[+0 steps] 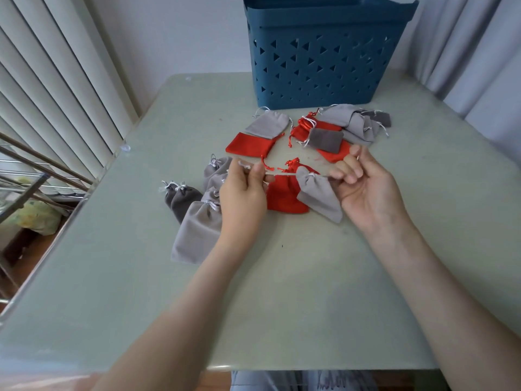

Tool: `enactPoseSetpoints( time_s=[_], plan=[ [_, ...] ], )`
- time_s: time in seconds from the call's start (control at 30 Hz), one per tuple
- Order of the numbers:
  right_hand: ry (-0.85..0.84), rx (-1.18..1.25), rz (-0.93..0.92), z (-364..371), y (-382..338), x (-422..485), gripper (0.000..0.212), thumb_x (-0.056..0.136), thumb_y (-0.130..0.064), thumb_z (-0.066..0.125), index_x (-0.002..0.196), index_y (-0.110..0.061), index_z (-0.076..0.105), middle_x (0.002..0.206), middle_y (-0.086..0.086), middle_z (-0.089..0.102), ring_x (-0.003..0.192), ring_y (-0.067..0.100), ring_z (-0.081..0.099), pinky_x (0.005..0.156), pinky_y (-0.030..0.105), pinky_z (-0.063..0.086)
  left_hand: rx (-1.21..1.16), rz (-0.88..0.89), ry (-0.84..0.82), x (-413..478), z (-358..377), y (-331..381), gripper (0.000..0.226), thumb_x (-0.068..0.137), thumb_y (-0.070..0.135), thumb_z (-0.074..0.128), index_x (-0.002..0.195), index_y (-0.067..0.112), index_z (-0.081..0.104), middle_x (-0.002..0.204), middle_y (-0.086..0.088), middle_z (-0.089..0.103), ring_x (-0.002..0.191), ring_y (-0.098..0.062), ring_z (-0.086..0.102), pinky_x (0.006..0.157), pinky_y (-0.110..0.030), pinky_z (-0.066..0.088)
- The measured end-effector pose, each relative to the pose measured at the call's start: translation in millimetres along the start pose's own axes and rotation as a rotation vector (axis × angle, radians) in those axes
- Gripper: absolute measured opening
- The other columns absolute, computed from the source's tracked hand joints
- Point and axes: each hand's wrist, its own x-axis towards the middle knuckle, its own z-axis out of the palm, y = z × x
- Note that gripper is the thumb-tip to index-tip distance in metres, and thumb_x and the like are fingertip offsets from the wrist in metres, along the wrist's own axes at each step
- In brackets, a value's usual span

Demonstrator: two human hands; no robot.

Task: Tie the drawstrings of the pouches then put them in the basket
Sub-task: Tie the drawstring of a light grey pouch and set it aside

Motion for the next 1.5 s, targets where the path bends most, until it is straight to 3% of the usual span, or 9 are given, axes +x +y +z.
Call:
enactPoseSetpoints(
  time_s=[0.13, 0.33, 0.43, 0.53, 0.67, 0.9, 1.07, 1.27, 1.5],
  plan=[
    [-0.111, -0.526, -0.143, -2.5, 1.0, -4.8, 0.010, 0.098, -0.016, 0.045, 0.093, -0.013, 0.052, 0.058, -0.003, 0.040, 0.044, 0.005, 0.027, 0.045, 0.017, 0.030, 0.023, -0.079, -0.092, 0.4, -2.5, -2.2, 0.021, 0.092, 0.031, 0.047, 0.073, 0.023, 0.043, 0.063, 0.008, 0.065, 0.054, -0.016, 0.047, 0.063, -0.042, 0.039],
    [-0.319, -1.183, -0.074, -3.3, 17.8, -15.0, 0.009, 0.090, -0.007, 0.059, 0.088, -0.016, 0.063, 0.078, -0.001, 0.058, 0.072, 0.004, 0.054, 0.069, 0.016, 0.042, -0.211, -0.061, -0.293, -7.0, -0.6, 12.3, 0.020, 0.099, 0.016, 0.047, 0.079, 0.013, 0.045, 0.053, 0.002, 0.055, 0.036, -0.010, 0.037, 0.038, -0.020, 0.028],
    [-0.376, -1.130, 0.001, 2.9, 17.9, -20.6, 0.011, 0.092, -0.006, 0.056, 0.082, -0.008, 0.060, 0.074, 0.002, 0.064, 0.072, 0.009, 0.059, 0.073, 0.022, 0.046, -0.398, -0.080, -0.385, -10.1, -1.5, 15.9, 0.015, 0.098, 0.011, 0.046, 0.083, 0.009, 0.046, 0.053, -0.003, 0.055, 0.036, -0.009, 0.036, 0.036, -0.017, 0.029],
    [-0.392, -0.950, 0.060, 6.5, 16.4, -24.9, 0.014, 0.095, 0.000, 0.047, 0.087, -0.006, 0.056, 0.057, -0.009, 0.063, 0.050, -0.003, 0.055, 0.056, 0.009, 0.042, -0.472, -0.066, -0.447, -11.1, -2.3, 17.4, 0.005, 0.096, 0.006, 0.050, 0.096, 0.010, 0.048, 0.082, -0.024, 0.065, 0.043, -0.010, 0.039, 0.040, -0.018, 0.033],
    [-0.386, -0.936, -0.005, 4.1, 20.4, -20.3, 0.010, 0.089, -0.015, 0.054, 0.087, -0.010, 0.064, 0.063, 0.002, 0.054, 0.051, 0.010, 0.035, 0.050, 0.017, 0.031, -0.389, 0.000, -0.428, -10.3, -2.2, 15.2, 0.028, 0.093, -0.002, 0.051, 0.117, 0.011, 0.044, 0.100, -0.001, 0.071, 0.065, -0.012, 0.056, 0.057, -0.020, 0.045],
    [-0.267, -0.771, -0.037, 2.2, 24.7, -18.0, 0.008, 0.084, -0.017, 0.055, 0.083, -0.014, 0.062, 0.055, -0.007, 0.046, 0.048, 0.005, 0.031, 0.049, 0.015, 0.029, -0.073, 0.032, -0.351, -7.9, -3.0, 9.3, 0.012, 0.091, 0.018, 0.061, 0.080, 0.018, 0.064, 0.074, 0.004, 0.066, 0.072, -0.010, 0.060, 0.071, -0.028, 0.051],
    [-0.239, -0.727, -0.086, 1.9, 27.5, -16.7, 0.008, 0.092, -0.008, 0.055, 0.086, -0.012, 0.057, 0.064, -0.011, 0.061, 0.063, 0.000, 0.056, 0.065, 0.014, 0.044, -0.037, 0.038, -0.372, -8.0, -0.8, 6.8, 0.013, 0.090, 0.017, 0.062, 0.080, 0.024, 0.067, 0.077, -0.003, 0.070, 0.079, -0.030, 0.066, 0.079, -0.048, 0.056],
    [-0.239, -0.887, -0.162, -1.9, 28.4, -14.7, 0.017, 0.088, -0.010, 0.059, 0.102, -0.017, 0.064, 0.083, -0.006, 0.065, 0.081, 0.007, 0.060, 0.081, 0.021, 0.047, 0.002, 0.053, -0.368, -9.3, 0.0, 7.6, 0.010, 0.091, 0.014, 0.061, 0.087, 0.016, 0.070, 0.083, -0.002, 0.072, 0.081, -0.017, 0.066, 0.080, -0.039, 0.053],
    [-0.191, -0.718, -0.138, 4.8, 25.6, -16.3, 0.017, 0.090, 0.002, 0.055, 0.082, -0.013, 0.059, 0.074, -0.001, 0.059, 0.067, 0.007, 0.056, 0.065, 0.018, 0.048, 0.153, 0.208, -0.444, -11.1, 2.5, 3.1, 0.006, 0.088, 0.021, 0.063, 0.084, 0.022, 0.068, 0.080, 0.011, 0.062, 0.077, -0.006, 0.057, 0.074, -0.017, 0.044]
  ],
)
